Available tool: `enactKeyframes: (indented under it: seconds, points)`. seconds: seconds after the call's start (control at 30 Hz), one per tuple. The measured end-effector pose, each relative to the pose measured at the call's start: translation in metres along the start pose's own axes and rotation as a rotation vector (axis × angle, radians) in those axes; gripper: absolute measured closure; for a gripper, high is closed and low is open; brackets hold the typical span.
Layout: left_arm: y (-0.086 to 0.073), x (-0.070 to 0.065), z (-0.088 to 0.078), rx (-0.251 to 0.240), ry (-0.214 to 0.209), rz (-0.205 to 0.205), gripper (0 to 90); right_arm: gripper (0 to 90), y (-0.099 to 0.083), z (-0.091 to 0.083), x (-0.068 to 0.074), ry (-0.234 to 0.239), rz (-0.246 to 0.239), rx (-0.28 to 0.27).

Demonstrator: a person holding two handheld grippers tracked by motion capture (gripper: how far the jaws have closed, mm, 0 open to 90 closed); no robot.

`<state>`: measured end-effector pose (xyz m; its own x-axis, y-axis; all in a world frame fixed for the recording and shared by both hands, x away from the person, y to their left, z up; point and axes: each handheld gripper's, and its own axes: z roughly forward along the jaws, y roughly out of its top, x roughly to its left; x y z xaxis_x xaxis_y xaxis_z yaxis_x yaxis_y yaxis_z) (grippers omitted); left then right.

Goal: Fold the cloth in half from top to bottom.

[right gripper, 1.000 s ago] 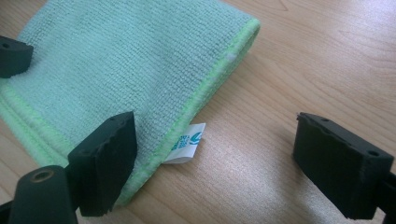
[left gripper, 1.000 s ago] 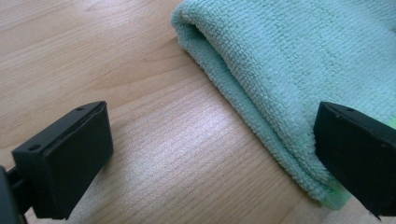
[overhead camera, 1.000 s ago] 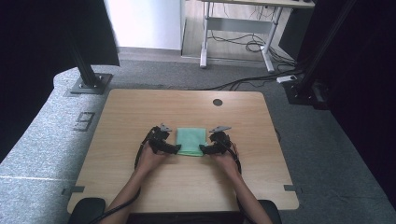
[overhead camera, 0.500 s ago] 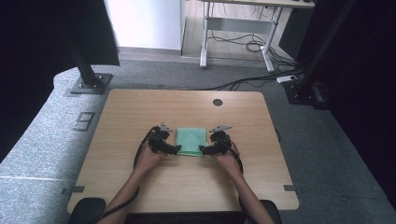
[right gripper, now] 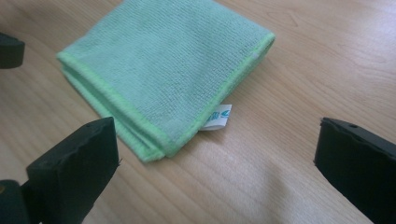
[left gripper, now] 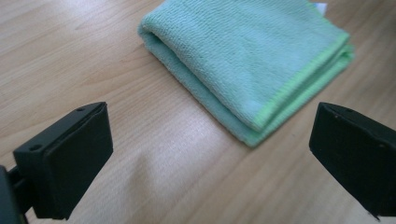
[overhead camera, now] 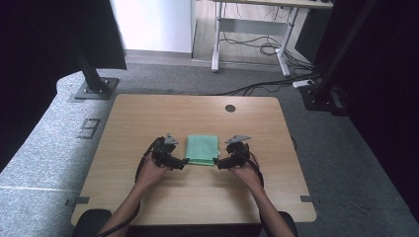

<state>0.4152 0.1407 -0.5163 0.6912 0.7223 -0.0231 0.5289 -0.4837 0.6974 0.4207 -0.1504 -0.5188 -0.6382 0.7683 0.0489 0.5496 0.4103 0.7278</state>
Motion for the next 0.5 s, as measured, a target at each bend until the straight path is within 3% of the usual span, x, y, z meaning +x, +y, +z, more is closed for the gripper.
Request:
enactKeyframes:
  seconds: [0.5]
  points:
    - [-0.020,-0.010,-0.042,-0.028,0.023,0.038,0.0,0.0,-0.010,-0.043,0.009,0.016,-0.037,-0.042]
